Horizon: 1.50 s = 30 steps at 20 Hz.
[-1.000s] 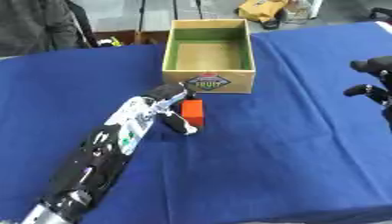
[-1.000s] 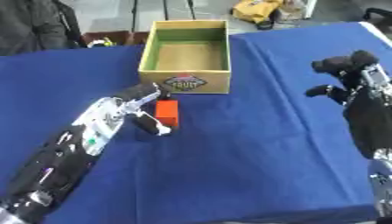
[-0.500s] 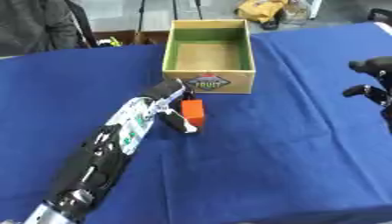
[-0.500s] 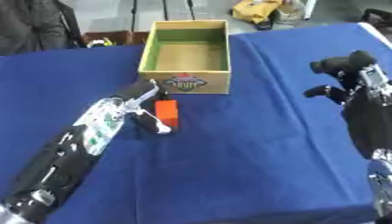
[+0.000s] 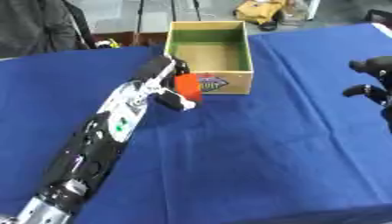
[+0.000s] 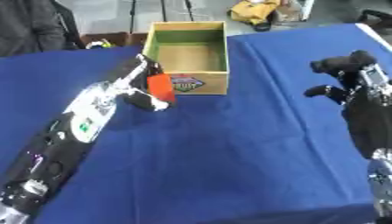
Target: Pick up objects on the table and place them in the box.
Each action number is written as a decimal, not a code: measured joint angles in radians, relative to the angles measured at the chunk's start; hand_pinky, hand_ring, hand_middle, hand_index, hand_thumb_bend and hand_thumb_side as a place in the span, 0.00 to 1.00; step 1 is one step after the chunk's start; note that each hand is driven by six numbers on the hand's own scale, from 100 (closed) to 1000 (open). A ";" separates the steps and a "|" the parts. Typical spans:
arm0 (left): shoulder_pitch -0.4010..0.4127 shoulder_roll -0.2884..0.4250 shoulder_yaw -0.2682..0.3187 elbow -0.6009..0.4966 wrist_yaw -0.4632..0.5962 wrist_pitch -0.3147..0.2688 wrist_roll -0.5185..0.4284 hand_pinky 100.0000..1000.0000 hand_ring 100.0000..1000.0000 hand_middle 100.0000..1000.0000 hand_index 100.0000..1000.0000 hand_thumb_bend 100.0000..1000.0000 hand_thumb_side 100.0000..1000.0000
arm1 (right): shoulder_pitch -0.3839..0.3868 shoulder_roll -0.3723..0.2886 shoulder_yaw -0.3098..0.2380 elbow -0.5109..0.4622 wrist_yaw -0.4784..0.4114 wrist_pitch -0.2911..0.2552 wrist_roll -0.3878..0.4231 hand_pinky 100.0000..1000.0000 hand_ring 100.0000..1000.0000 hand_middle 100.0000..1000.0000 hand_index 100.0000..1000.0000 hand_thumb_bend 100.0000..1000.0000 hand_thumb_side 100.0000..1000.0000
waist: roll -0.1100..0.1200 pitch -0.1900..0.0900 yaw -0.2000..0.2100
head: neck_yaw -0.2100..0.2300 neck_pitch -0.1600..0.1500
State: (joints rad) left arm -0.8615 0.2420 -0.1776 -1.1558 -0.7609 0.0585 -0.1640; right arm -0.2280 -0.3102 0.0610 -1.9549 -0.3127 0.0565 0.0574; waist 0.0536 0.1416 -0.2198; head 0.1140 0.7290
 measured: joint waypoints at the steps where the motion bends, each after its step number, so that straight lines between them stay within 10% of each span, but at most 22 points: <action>1: -0.022 0.004 0.010 0.016 -0.006 0.014 0.018 0.30 0.37 0.30 0.42 0.55 0.09 | 0.000 0.000 0.002 0.000 0.000 0.000 0.002 0.52 0.83 0.57 0.63 0.00 0.73 | 0.001 0.000 -0.004 | 0.003 0.000; 12: -0.155 -0.005 0.137 0.374 -0.173 0.045 0.228 0.41 0.47 0.40 0.56 0.57 0.18 | -0.036 0.000 0.048 0.000 -0.005 0.015 0.050 0.52 0.83 0.56 0.63 0.00 0.74 | 0.031 0.040 -0.174 | 0.073 -0.033; 15: -0.163 -0.005 0.163 0.425 -0.195 0.041 0.244 0.59 0.72 0.67 0.75 0.87 0.43 | -0.038 0.000 0.055 0.000 -0.006 0.018 0.060 0.52 0.83 0.56 0.63 0.00 0.74 | 0.034 0.050 -0.200 | 0.088 -0.037; 21: -0.166 -0.003 0.181 0.446 -0.209 0.029 0.243 0.74 0.89 0.87 0.86 1.00 0.69 | -0.042 0.000 0.056 0.000 -0.006 0.020 0.063 0.52 0.83 0.56 0.63 0.00 0.74 | 0.037 0.055 -0.197 | 0.093 -0.037; 26: -0.151 0.004 0.182 0.342 -0.126 -0.008 0.311 0.51 0.67 0.60 0.69 0.83 0.72 | -0.039 0.000 0.055 0.000 -0.006 0.019 0.062 0.52 0.83 0.56 0.63 0.00 0.73 | 0.033 0.046 -0.155 | 0.084 -0.036; 30: -0.063 0.053 0.159 0.096 0.120 -0.057 0.376 0.50 0.67 0.60 0.68 0.77 0.74 | -0.035 0.000 0.048 0.002 -0.005 0.017 0.056 0.52 0.83 0.56 0.63 0.00 0.74 | 0.023 0.039 -0.085 | 0.064 -0.034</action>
State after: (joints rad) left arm -0.9244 0.2949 -0.0190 -1.0600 -0.6412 0.0014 0.2120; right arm -0.2629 -0.3099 0.1089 -1.9532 -0.3181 0.0731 0.1136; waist 0.0768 0.1806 -0.3046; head 0.1777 0.6946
